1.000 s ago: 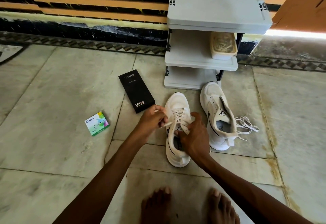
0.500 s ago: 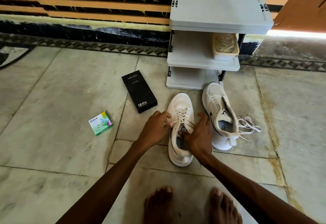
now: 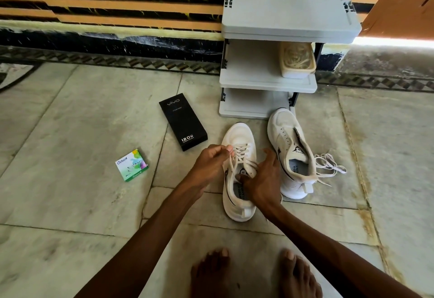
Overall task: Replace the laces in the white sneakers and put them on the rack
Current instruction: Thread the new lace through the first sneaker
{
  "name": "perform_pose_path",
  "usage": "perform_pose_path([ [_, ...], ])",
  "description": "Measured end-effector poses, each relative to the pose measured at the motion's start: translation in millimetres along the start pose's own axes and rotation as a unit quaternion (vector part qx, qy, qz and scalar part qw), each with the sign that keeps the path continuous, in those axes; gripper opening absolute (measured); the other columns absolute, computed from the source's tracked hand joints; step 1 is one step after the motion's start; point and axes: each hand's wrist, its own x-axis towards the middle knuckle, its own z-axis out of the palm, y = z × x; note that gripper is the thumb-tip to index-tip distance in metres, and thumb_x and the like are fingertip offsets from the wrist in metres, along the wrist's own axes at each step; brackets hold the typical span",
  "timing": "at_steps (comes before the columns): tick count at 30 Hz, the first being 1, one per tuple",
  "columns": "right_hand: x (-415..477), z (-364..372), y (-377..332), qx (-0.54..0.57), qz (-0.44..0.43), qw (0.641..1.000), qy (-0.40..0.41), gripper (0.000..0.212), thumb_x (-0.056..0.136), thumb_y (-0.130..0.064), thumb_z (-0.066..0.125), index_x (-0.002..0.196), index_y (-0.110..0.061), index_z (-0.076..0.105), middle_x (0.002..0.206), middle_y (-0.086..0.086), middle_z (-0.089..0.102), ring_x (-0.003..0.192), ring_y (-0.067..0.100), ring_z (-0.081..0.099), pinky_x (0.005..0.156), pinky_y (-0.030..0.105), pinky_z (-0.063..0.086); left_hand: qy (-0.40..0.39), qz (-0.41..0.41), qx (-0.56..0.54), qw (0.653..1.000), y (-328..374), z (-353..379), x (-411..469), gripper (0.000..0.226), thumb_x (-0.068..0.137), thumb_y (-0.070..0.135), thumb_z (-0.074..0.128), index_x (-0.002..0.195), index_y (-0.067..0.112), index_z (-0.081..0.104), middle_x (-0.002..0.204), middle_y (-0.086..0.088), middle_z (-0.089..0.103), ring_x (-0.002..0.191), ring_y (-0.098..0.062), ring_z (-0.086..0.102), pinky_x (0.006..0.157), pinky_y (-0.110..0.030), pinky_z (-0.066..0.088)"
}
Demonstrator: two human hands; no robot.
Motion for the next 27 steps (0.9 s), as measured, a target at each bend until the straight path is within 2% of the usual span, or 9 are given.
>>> perform_pose_path([
  [3, -1.3, -1.1, -0.5, -0.003, 0.001, 1.000, 0.000, 0.104, 0.061, -0.020, 0.091, 0.143, -0.011, 0.029, 0.139, 0.014, 0.042, 0.118, 0.029, 0.052, 0.087, 0.029, 0.042, 0.026, -0.028, -0.125, 0.991, -3.0, 5.4, -1.0, 0.022, 0.099, 0.021, 0.054, 0.095, 0.007, 0.070, 0.101, -0.005, 0.074, 0.099, -0.011, 0.068, 0.090, -0.024, 0.051],
  [7, -2.2, -2.3, -0.3, 0.009, 0.014, 1.000, -0.008, 0.110, 0.062, -0.019, 0.090, 0.148, -0.011, 0.021, 0.148, 0.014, 0.032, 0.130, 0.029, 0.043, 0.093, 0.023, 0.032, 0.024, -0.011, -0.350, 0.936, 15.9, 7.3, -0.9, 0.018, 0.100, 0.016, 0.050, 0.094, 0.006, 0.064, 0.099, -0.009, 0.074, 0.099, -0.020, 0.070, 0.093, -0.036, 0.054],
  [12, -1.6, -3.7, -0.3, 0.025, 0.021, 0.999, -0.010, 0.115, 0.062, -0.019, 0.091, 0.150, -0.014, 0.018, 0.150, 0.012, 0.028, 0.132, 0.029, 0.041, 0.094, 0.022, 0.029, -0.031, 0.076, -0.505, 0.859, 82.0, -15.7, 2.3, 0.016, 0.099, 0.018, 0.049, 0.091, 0.012, 0.062, 0.093, -0.001, 0.069, 0.074, -0.006, 0.063, 0.064, -0.019, 0.052],
  [14, -1.5, -3.9, -2.2, 0.028, 0.023, 0.999, -0.013, 0.115, 0.063, -0.018, 0.090, 0.151, -0.015, 0.016, 0.151, 0.012, 0.027, 0.133, 0.029, 0.041, 0.095, 0.022, 0.029, -0.002, 0.076, -0.367, 0.927, 88.6, -21.2, 4.8, 0.015, 0.099, 0.017, 0.050, 0.091, 0.013, 0.061, 0.087, 0.002, 0.064, 0.061, -0.001, 0.053, 0.052, -0.016, 0.042],
  [16, -1.6, -4.3, -2.8, 0.029, 0.026, 0.999, -0.014, 0.116, 0.063, -0.017, 0.090, 0.151, -0.015, 0.015, 0.151, 0.012, 0.026, 0.133, 0.028, 0.040, 0.096, 0.023, 0.030, 0.047, 0.055, -0.064, 0.995, 70.5, -19.7, 7.9, 0.017, 0.098, 0.019, 0.051, 0.095, 0.013, 0.067, 0.081, 0.008, 0.063, 0.056, 0.003, 0.051, 0.052, -0.014, 0.040],
  [18, -2.0, -3.8, -2.5, 0.023, 0.025, 0.999, -0.014, 0.116, 0.063, -0.017, 0.090, 0.152, -0.014, 0.015, 0.152, 0.012, 0.025, 0.134, 0.029, 0.040, 0.100, 0.026, 0.033, 0.065, 0.056, 0.188, 0.978, 37.3, -15.5, 10.8, 0.015, 0.097, 0.023, 0.056, 0.097, 0.017, 0.070, 0.081, 0.010, 0.066, 0.066, 0.000, 0.058, 0.061, -0.018, 0.045],
  [21, -2.5, -3.7, -2.6, 0.017, 0.025, 0.999, -0.012, 0.115, 0.064, -0.019, 0.090, 0.151, -0.013, 0.015, 0.153, 0.013, 0.024, 0.135, 0.030, 0.039, 0.102, 0.029, 0.035, 0.039, 0.049, 0.414, 0.908, -5.9, -8.5, 5.3, 0.018, 0.098, 0.026, 0.056, 0.097, 0.017, 0.071, 0.092, 0.003, 0.071, 0.082, -0.012, 0.064, 0.073, -0.028, 0.051],
  [24, -2.4, -4.0, -2.8, 0.010, 0.028, 0.999, -0.016, 0.114, 0.066, -0.021, 0.089, 0.152, -0.012, 0.015, 0.154, 0.013, 0.023, 0.138, 0.028, 0.035, 0.102, 0.025, 0.031, 0.025, 0.053, 0.494, 0.867, -17.5, -2.5, -1.8, 0.028, 0.101, 0.032, 0.048, 0.103, 0.011, 0.066, 0.099, -0.006, 0.069, 0.089, -0.020, 0.064, 0.073, -0.031, 0.047],
  [27, -2.7, -4.7, -4.1, 0.008, 0.027, 0.999, -0.016, 0.113, 0.067, -0.022, 0.088, 0.152, -0.011, 0.014, 0.155, 0.013, 0.021, 0.140, 0.028, 0.032, 0.104, 0.026, 0.031, -0.015, 0.035, 0.499, 0.866, -6.7, -6.2, -3.6, 0.040, 0.099, 0.045, 0.047, 0.089, 0.010, 0.064, 0.090, -0.005, 0.068, 0.079, -0.019, 0.060, 0.069, -0.031, 0.042],
])
